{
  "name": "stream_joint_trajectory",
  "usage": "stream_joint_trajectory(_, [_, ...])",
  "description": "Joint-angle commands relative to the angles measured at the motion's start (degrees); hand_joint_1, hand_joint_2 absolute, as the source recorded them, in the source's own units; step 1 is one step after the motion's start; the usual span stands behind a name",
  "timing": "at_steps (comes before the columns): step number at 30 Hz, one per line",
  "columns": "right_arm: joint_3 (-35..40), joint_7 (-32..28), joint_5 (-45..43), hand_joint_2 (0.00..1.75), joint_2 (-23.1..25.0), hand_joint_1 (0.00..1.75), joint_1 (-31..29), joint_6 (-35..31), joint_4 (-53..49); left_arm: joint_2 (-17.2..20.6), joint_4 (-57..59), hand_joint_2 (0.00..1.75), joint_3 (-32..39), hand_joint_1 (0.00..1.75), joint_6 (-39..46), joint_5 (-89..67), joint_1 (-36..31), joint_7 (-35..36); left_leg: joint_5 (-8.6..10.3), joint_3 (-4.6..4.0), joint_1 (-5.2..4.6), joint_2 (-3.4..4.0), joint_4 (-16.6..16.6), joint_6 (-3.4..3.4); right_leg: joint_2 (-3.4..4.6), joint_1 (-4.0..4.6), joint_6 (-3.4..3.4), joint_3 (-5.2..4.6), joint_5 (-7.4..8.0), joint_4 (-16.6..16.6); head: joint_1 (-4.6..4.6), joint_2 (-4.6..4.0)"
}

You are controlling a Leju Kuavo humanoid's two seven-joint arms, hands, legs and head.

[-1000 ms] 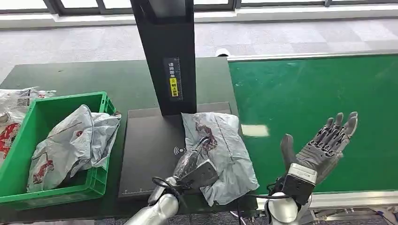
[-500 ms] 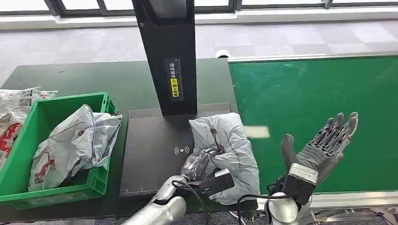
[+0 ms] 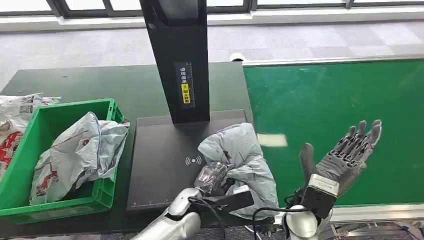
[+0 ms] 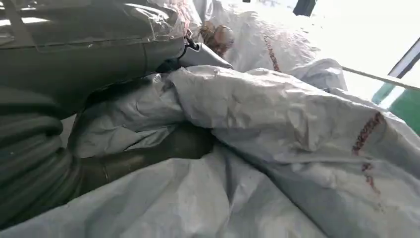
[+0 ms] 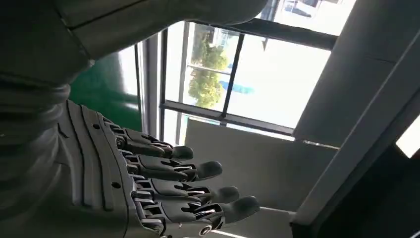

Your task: Moved the parcel from conveyor to table for the left to box.

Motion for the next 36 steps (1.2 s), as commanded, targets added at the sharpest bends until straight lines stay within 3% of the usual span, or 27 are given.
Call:
stream_joint_trajectory(1, [-1.8,0.2,-0.3,1.75,0.9,0.00,0.2,0.1,-0.4,3.0,-2.8,1.75,6.5,1.75,9.8,-7.9,2.3,-1.1,0.01,0.03,0.00,0.07,-0.1,0.00,0.04,0.01,-0.03,0.00,0.03,0.0,0.00,0.00])
stream_joint_trajectory(3, [-2.0,0.2,-0.4,1.75,1.1,0.00,0.2,0.1,-0.6,2.7,-13.7,1.75,21.4,1.75,9.8,-21.7,7.3,-3.3,0.10,0.01,-0.02,0.18,-0.2,0.00,0.12,0.00,-0.08,-0.07,0.13,-0.2,0.00,0.00])
stream_joint_trajectory(5, [-2.2,0.2,-0.2,1.75,1.2,0.00,0.2,0.1,-0.6,2.1,-19.5,1.75,29.2,1.75,9.8,-25.1,9.0,-7.1,0.01,-0.05,-0.01,0.18,0.0,0.00,0.15,-0.01,-0.04,-0.13,0.04,0.0,0.00,0.00])
stream_joint_trajectory(6, [-2.2,0.2,-0.4,1.75,1.2,0.00,0.3,0.1,-0.5,2.1,-29.5,1.75,34.7,1.75,9.8,-29.2,11.9,-8.4,0.03,-0.10,-0.03,0.25,-0.1,0.00,0.20,-0.01,-0.07,-0.22,0.08,0.0,0.00,0.00])
stream_joint_trajectory(10, [-2.3,0.2,-0.6,1.75,1.2,0.00,0.2,0.1,-0.4,2.1,-41.5,1.75,40.6,1.75,9.8,-30.3,15.0,-11.4,0.02,-0.13,0.01,0.35,-0.1,-0.06,0.31,0.03,-0.08,-0.33,0.07,0.0,0.00,0.00])
stream_joint_trajectory(17, [-2.5,0.2,-0.8,1.75,1.2,0.00,0.2,0.1,-0.6,2.1,-44.1,1.75,41.2,1.75,9.8,-30.6,16.3,-11.8,0.03,-0.15,0.03,0.25,-0.1,-0.05,0.25,0.05,-0.06,-0.31,0.06,-0.1,0.00,0.00])
stream_joint_trajectory(28, [-3.2,0.2,-1.4,1.75,1.2,0.00,1.3,0.1,-1.3,2.1,-74.7,1.75,49.7,1.75,9.8,-26.9,22.7,-18.4,-0.03,-0.24,0.03,0.41,-0.1,-0.07,0.38,0.04,-0.08,-0.42,0.03,0.0,0.00,0.00])
stream_joint_trajectory(36, [-3.2,0.2,-1.3,1.75,1.2,0.00,1.2,0.1,-1.1,2.1,-76.1,1.75,50.2,1.75,9.8,-27.1,22.4,-18.4,0.04,-0.30,0.03,0.20,-0.1,-0.04,0.19,0.03,-0.05,-0.42,0.03,0.0,0.00,0.00])
